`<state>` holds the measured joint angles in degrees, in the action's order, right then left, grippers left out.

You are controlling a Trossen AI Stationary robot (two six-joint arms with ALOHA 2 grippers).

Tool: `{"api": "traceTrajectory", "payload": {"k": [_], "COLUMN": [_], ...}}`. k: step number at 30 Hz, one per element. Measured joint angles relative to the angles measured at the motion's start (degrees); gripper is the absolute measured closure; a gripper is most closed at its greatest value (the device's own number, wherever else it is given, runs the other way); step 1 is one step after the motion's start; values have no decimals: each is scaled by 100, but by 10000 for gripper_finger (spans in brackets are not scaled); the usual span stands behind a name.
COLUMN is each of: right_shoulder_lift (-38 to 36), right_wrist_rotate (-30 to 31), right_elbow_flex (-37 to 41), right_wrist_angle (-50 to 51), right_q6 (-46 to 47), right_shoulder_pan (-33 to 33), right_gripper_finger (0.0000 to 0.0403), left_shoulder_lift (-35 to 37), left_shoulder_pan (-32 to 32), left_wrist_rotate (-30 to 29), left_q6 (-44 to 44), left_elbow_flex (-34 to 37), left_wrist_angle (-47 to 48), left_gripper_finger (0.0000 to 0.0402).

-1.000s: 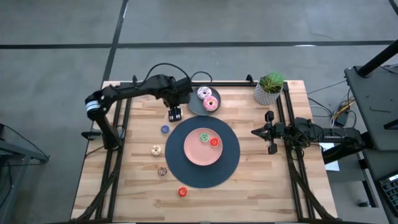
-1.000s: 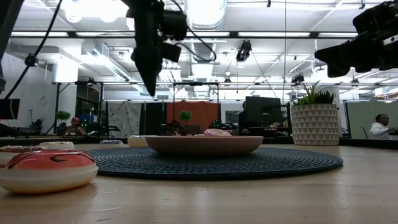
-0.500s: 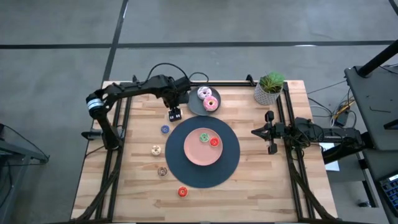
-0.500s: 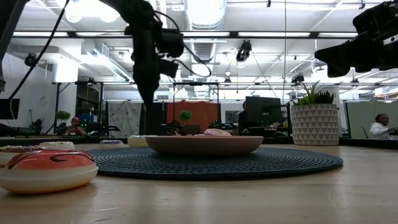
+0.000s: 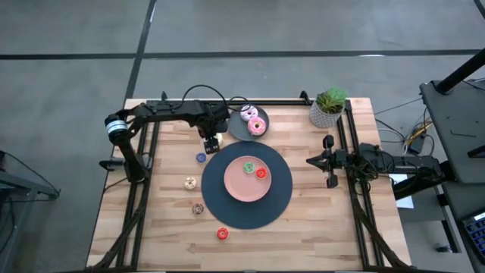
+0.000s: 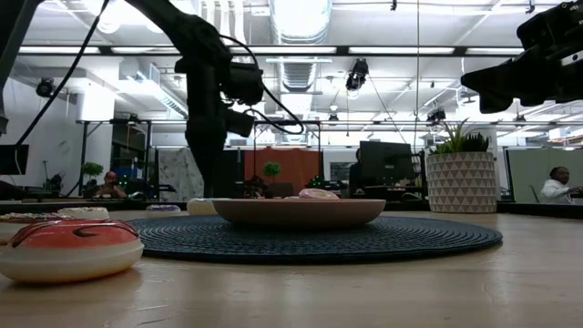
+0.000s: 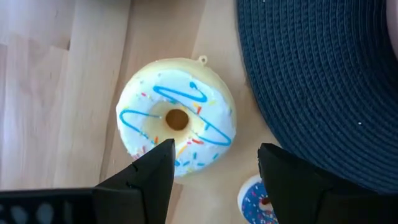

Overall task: Pick & Place donuts
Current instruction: Put the large white donut on the gray plate

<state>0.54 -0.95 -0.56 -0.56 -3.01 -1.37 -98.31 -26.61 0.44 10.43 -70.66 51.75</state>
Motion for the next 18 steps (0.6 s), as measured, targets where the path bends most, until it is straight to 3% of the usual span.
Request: {"api": "traceTrajectory", "payload": {"k": [18], "right_shoulder_lift": [0], "right_wrist_rotate": [1], "right_elbow_flex": [0], "right_wrist_angle": [-2], "right_q6": [0], "right_shoulder_pan": [-1], "right_gripper_finger": [394], "left_shoulder_lift": [-13], "left_shoulder_pan": [0], "left_wrist_rotate": [62], "left_q6": [104], "left_elbow_flex": [465], "left_wrist_angle": [-513], "left_gripper_finger": [200]}}
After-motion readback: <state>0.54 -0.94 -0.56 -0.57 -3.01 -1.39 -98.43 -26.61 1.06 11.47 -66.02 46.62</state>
